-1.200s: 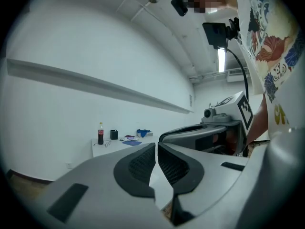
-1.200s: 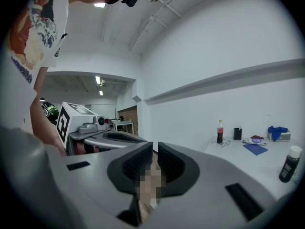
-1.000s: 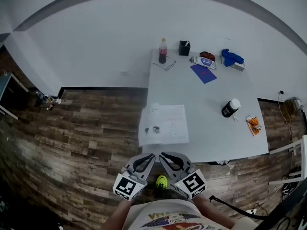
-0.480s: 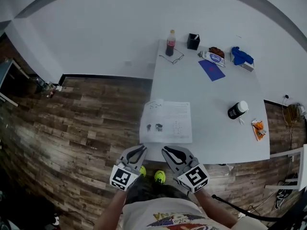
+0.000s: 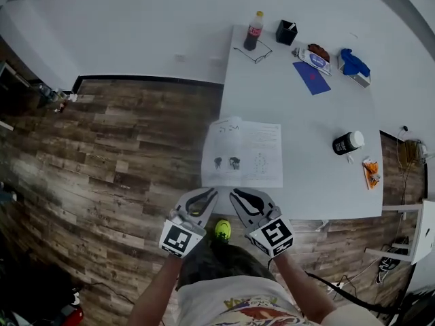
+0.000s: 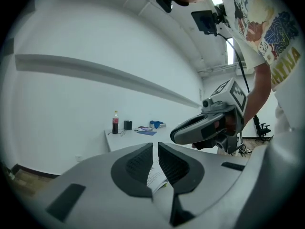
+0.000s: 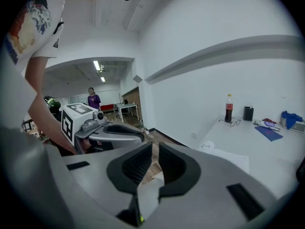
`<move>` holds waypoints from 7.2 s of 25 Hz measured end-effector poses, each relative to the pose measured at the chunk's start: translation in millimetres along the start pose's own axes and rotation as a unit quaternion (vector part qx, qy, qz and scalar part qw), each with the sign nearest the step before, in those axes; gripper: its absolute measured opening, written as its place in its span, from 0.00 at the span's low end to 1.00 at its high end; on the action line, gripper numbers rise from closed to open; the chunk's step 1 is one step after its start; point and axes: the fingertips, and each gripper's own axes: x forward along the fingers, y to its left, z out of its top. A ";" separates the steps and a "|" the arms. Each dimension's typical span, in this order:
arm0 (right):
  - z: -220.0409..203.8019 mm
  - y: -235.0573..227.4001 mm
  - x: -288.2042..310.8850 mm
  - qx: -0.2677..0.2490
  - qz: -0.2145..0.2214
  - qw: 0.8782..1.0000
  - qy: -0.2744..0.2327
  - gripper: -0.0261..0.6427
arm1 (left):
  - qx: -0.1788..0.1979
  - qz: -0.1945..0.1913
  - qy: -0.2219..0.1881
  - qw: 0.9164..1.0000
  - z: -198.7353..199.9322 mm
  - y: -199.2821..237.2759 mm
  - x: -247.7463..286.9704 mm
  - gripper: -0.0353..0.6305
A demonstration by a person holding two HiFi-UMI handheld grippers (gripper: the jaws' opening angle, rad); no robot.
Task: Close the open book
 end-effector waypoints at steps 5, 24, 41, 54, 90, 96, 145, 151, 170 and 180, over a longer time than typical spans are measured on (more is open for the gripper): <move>-19.8 6.0 30.3 0.002 0.005 0.999 0.036 0.08 | -0.010 0.007 0.021 1.000 -41.5 23.7 -2.1 0.08; -65.0 4.2 81.2 0.024 -0.011 0.995 0.093 0.12 | 0.025 -0.033 0.103 0.994 -201.7 58.8 23.5 0.15; -68.1 1.9 79.4 0.032 -0.025 0.994 0.098 0.13 | 0.100 -0.004 0.117 0.988 -226.4 50.5 38.5 0.17; -76.5 0.2 79.5 0.037 -0.017 0.993 0.108 0.14 | 0.096 0.027 0.139 0.985 -238.7 67.8 56.0 0.33; -52.5 -32.2 9.2 0.072 -0.062 0.994 0.058 0.14 | 0.148 0.035 0.162 0.975 -119.0 53.0 37.6 0.21; -49.9 -31.0 -5.2 0.080 -0.063 0.994 0.048 0.13 | 0.171 0.022 0.180 0.968 -102.1 45.1 38.4 0.21; -74.6 -58.0 -104.1 0.112 -0.115 0.987 0.003 0.13 | 0.155 -0.020 0.157 0.975 -60.1 -46.1 113.1 0.21; -80.6 -64.0 -115.8 0.121 -0.123 0.985 0.002 0.13 | 0.210 -0.023 0.157 0.965 -56.3 -53.4 130.0 0.22; -84.2 -65.0 -115.4 0.136 -0.114 0.984 0.001 0.13 | 0.227 -0.078 0.125 0.963 -45.7 -85.0 147.8 0.47; -79.7 -61.2 -112.3 0.133 -0.103 0.986 -0.006 0.13 | 0.227 -0.092 0.062 0.968 -5.9 -107.8 145.7 0.47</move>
